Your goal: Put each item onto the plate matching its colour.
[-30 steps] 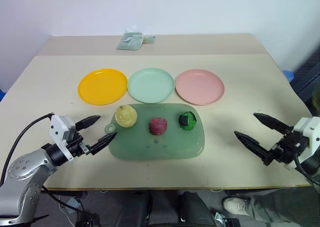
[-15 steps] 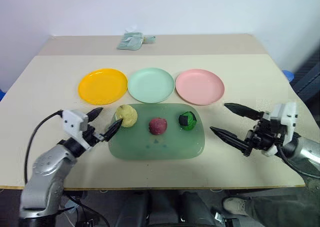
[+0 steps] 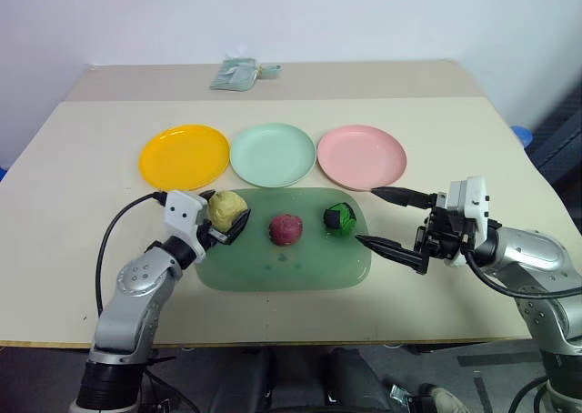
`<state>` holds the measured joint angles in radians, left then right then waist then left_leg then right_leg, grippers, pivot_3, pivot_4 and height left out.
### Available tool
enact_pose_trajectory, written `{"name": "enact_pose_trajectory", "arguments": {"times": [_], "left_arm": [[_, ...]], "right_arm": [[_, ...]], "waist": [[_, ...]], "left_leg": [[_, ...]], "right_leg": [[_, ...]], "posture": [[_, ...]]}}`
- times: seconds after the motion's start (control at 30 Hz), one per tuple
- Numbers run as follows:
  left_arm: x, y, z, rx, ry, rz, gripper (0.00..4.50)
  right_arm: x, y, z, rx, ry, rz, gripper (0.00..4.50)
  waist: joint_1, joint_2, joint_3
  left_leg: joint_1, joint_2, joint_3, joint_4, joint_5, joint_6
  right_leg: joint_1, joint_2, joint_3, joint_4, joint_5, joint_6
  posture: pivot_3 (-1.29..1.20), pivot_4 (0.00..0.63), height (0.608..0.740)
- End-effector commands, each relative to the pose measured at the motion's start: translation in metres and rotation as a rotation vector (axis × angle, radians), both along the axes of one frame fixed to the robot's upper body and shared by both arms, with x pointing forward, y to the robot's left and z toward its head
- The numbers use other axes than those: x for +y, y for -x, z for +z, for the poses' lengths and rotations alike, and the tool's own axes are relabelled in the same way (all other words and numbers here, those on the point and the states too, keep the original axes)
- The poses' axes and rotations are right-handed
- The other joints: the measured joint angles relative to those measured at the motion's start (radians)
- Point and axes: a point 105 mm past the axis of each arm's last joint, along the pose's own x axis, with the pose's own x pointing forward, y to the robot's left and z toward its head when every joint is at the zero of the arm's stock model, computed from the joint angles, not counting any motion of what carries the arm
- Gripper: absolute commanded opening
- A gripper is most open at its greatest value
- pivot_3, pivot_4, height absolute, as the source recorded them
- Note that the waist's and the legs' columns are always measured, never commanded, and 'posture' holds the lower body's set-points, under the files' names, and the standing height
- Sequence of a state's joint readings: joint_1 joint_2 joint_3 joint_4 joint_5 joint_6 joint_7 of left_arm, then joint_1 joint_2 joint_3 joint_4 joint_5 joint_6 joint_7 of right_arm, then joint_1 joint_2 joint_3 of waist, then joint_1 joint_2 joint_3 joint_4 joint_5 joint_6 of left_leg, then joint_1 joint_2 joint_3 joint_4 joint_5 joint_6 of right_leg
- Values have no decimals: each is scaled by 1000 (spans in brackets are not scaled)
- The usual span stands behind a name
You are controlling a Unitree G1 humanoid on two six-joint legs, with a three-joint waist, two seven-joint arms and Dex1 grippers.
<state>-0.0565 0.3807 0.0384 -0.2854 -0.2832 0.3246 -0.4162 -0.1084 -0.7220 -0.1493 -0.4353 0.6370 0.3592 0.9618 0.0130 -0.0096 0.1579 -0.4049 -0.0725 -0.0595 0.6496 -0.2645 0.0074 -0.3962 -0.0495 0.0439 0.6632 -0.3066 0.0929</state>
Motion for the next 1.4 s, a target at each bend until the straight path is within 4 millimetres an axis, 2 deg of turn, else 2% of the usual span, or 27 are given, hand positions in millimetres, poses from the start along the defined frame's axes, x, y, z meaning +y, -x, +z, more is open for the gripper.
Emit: {"name": "enact_pose_trajectory", "arguments": {"times": [0.03,0.1,0.27,0.33,0.4,0.47,0.57,0.67,0.8,0.87,0.93,1.03,1.1,1.2,1.3,1.4], "left_arm": [[-6,-2,5,-31,-2,-10,3930],[-2,-5,5,-40,-19,26,3323],[6,-14,16,-81,3,93,3323],[18,-28,25,-83,67,186,3323],[47,-56,48,-142,129,403,3323],[64,-76,64,-193,163,541,3323],[80,-104,70,-188,173,687,3323],[81,-125,67,-158,150,738,3323],[68,-145,51,-96,138,723,3323],[65,-148,43,-68,152,710,4272],[62,-150,40,-61,156,694,4449],[61,-147,40,-82,183,663,4449],[63,-139,48,-136,183,622,4449],[69,-104,64,-220,196,476,4449],[61,-67,72,-241,187,308,4449],[45,-22,72,-219,152,24,4449]], "right_arm": [[6,0,12,-65,-15,10,4500],[5,-2,13,-71,-18,2,4500],[5,-3,14,-78,-23,-12,4500],[5,-4,15,-85,-25,-20,4500],[5,-7,17,-94,-40,-39,4500],[5,-9,17,-100,-47,-50,4500],[5,-13,16,-102,-53,-61,4500],[4,-17,16,-106,-62,-81,4500],[2,-30,15,-136,-56,-139,4500],[2,-36,16,-151,-56,-170,4500],[2,-39,16,-159,-58,-184,4500],[4,-41,16,-158,-59,-201,4500],[6,-41,14,-144,-50,-208,4500],[8,-40,5,-91,-37,-197,4500],[9,-42,-3,-51,-29,-194,4500],[14,-48,-12,-2,-34,-193,4500]], "waist": [[1,0,0],[2,0,0],[1,0,0],[3,-1,0],[6,-2,1],[6,-4,1],[2,-4,1],[2,-4,1],[1,-6,2],[0,-6,2],[0,-6,2],[-1,-6,2],[-2,-6,2],[-18,-6,2],[-27,-6,2],[-26,-5,2]], "left_leg": [[0,0,0,0,0,0],[0,0,0,0,0,0],[0,0,0,0,0,0],[0,0,0,0,0,0],[0,0,-1,1,0,0],[-1,0,-1,4,0,0],[-2,-1,-1,4,0,-1],[-3,-1,-1,4,2,-4],[-4,-1,0,4,3,-4],[-4,-1,0,4,3,-4],[-5,-1,0,4,3,-5],[-6,-1,0,4,3,-5],[-6,-1,0,3,3,-6],[-6,-1,2,2,3,-6],[-6,-1,2,0,4,-7],[-6,0,2,1,3,-6]], "right_leg": [[0,0,0,0,0,0],[0,0,0,0,0,0],[0,0,0,0,0,0],[0,0,0,0,0,0],[0,0,-1,1,0,0],[-1,1,-1,2,0,0],[-1,1,-1,2,1,1],[-2,1,-1,2,1,1],[-3,1,-1,2,1,2],[-4,1,-1,2,1,2],[-5,1,-1,3,1,2],[-7,0,0,3,1,2],[-8,0,0,3,1,2],[-9,0,2,3,1,2],[-10,0,2,4,1,1],[-10,0,2,4,1,1]], "posture": [[0,150,740],[0,150,740],[0,150,740],[0,150,740],[0,150,740],[0,150,740],[0,150,740],[0,150,740],[0,150,740],[0,150,740],[0,150,740],[0,150,740],[0,150,740],[0,150,740],[0,150,740],[0,150,740]]}}
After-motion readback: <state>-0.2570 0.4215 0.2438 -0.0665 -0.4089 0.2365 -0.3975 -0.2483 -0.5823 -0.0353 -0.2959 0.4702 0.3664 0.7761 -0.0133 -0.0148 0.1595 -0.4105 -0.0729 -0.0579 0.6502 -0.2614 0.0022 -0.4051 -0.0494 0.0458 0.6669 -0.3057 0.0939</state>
